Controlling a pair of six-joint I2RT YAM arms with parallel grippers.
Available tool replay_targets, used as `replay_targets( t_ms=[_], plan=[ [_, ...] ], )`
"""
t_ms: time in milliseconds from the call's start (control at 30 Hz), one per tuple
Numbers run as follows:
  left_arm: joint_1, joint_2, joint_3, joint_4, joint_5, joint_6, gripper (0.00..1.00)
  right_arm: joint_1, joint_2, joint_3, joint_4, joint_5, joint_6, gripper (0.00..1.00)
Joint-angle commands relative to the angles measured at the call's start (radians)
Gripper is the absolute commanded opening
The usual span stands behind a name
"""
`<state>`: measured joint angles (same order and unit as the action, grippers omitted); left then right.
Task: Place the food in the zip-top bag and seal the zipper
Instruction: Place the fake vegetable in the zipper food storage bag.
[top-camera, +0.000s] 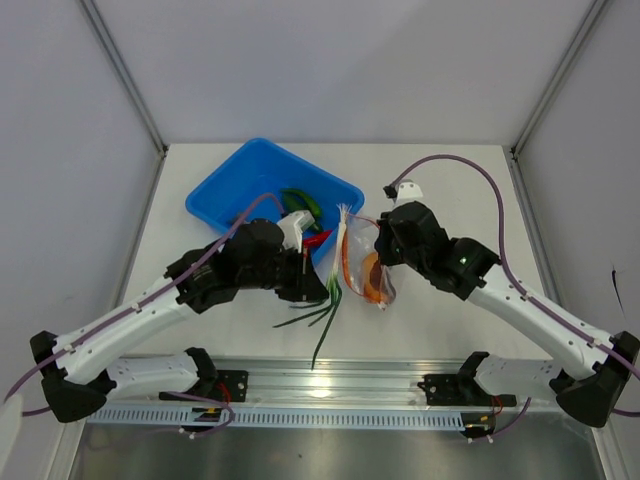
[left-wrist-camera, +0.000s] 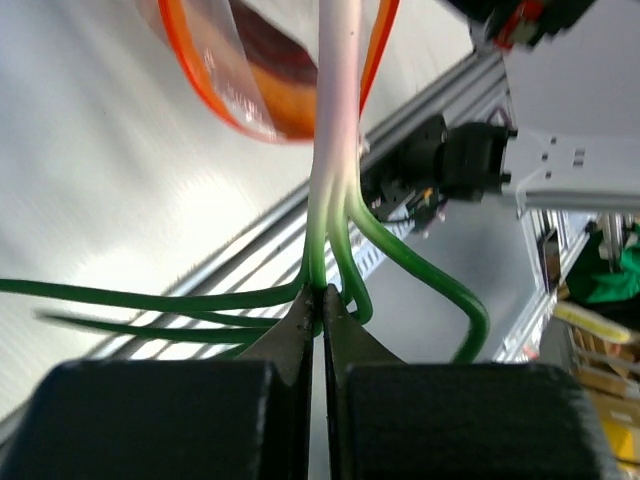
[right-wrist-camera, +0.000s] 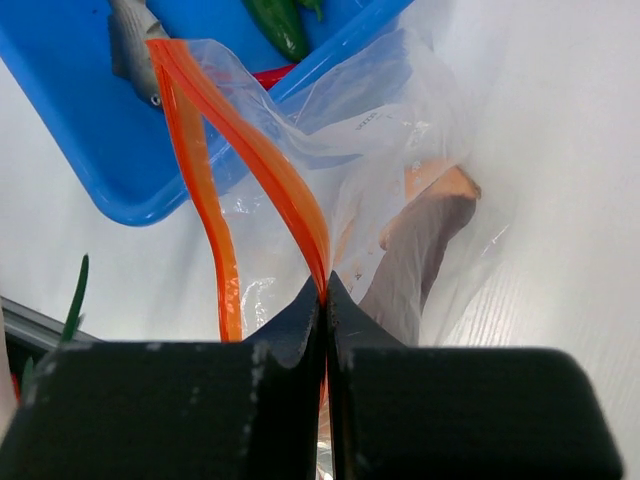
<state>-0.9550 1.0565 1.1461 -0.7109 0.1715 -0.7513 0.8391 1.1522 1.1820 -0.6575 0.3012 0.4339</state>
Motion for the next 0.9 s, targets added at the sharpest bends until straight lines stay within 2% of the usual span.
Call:
replay_targets(
  t_ms=[0,167,300,467,633,867],
  plan=[
    [-0.002,-0.027,-0.019,-0.125,0.114,-0.02,0.01,-0.005,-0.039,-0.021,0.056,0.026,-0.086,0.0],
    [-0.005,0.013,-0.023,-0.164,0.236,-0.052,0.01,-0.003,-0.049,-0.044,0.104,0.01,-0.136,0.0],
    [-0.01,0.057,0.015,-0.183,0.283,-0.059,0.0,0.005,-0.06,-0.068,0.128,0.004,-0.17,0.0],
    [-0.01,0.198,0.142,-0.311,0.276,-0.025,0.01,0.015,-0.08,-0.104,0.156,-0.016,-0.201,0.0],
    [-0.007,0.292,0.265,-0.338,0.298,-0.026,0.01,0.038,-0.083,-0.122,0.151,-0.005,-0.215,0.0],
    [0.025,0.402,0.31,-0.417,0.267,-0.054,0.0,0.057,-0.094,-0.139,0.165,-0.007,-0.215,0.0]
  ],
)
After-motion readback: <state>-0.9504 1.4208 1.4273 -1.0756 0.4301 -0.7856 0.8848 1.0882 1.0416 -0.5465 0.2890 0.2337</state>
